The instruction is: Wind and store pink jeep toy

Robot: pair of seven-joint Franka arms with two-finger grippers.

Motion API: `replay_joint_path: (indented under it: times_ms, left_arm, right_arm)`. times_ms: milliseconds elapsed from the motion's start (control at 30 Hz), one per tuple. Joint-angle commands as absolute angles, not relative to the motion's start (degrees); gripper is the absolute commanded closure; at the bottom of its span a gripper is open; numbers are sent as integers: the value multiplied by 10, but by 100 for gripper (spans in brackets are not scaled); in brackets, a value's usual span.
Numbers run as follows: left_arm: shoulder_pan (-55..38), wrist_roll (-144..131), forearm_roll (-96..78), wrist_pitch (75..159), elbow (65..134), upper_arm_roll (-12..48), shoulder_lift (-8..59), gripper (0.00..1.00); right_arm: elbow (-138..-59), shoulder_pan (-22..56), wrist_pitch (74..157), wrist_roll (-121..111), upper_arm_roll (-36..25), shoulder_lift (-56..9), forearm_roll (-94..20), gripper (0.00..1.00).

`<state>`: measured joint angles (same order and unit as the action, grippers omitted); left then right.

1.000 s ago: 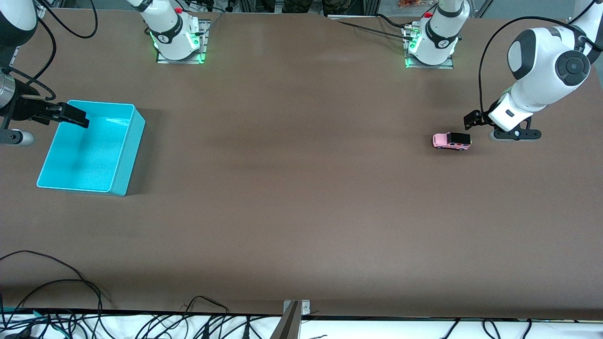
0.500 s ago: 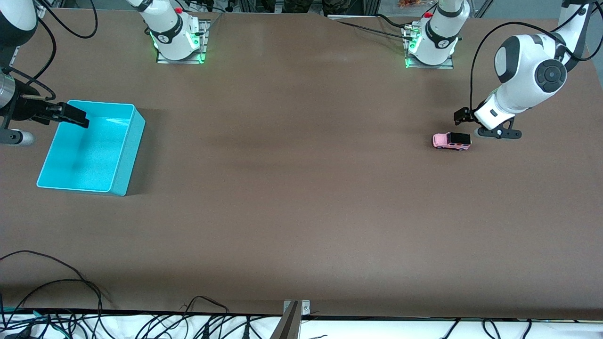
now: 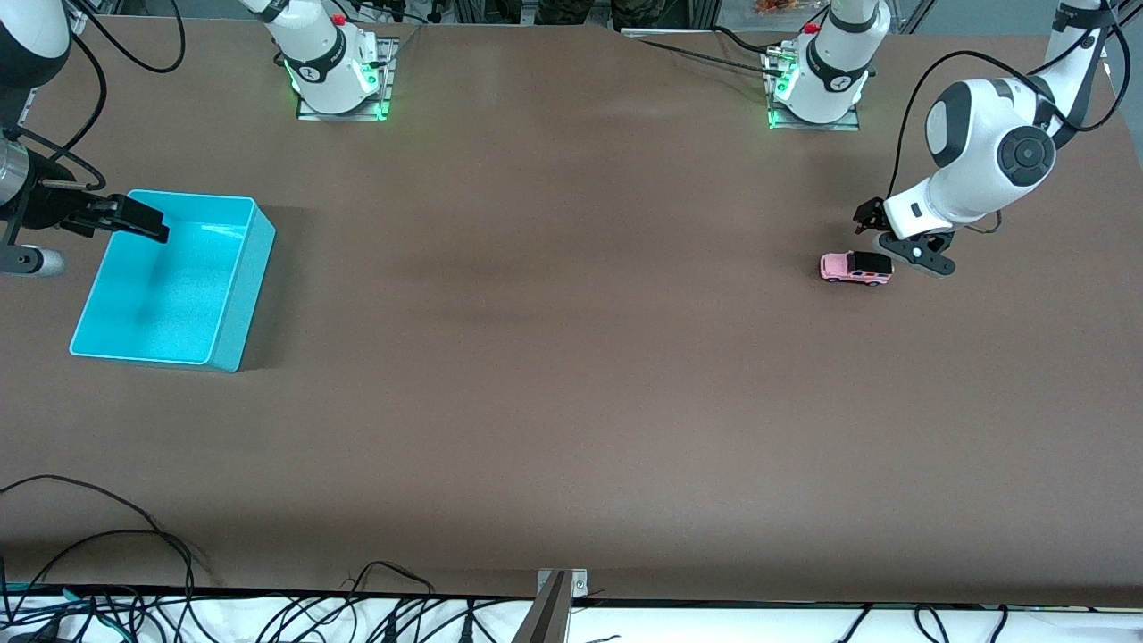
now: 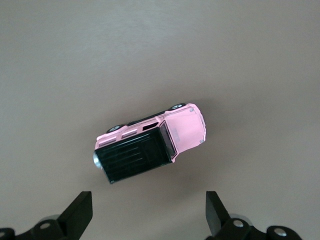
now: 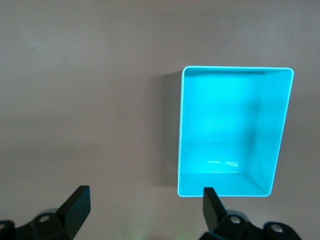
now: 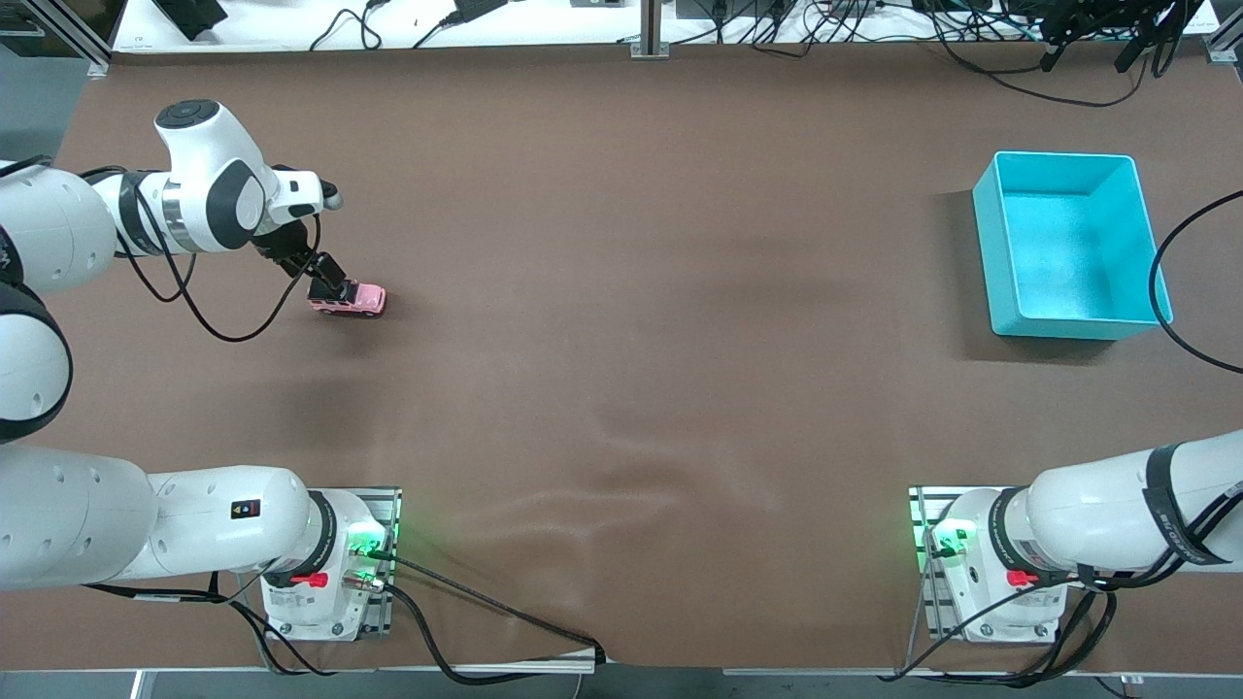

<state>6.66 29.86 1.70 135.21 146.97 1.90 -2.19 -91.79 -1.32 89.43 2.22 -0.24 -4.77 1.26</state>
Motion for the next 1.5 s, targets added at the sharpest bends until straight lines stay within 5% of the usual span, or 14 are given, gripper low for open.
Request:
replay_joint_path:
  times_ms: [0, 1467]
  left_arm:
    - [69, 399, 6, 1373, 1472, 18, -11, 0]
    - [90, 836, 21, 1531, 1474, 16, 102, 0]
  right_arm:
    - [-908, -12, 885, 24, -4, -48, 4, 0]
    - [-908, -12, 888, 24, -4, -50, 4, 0]
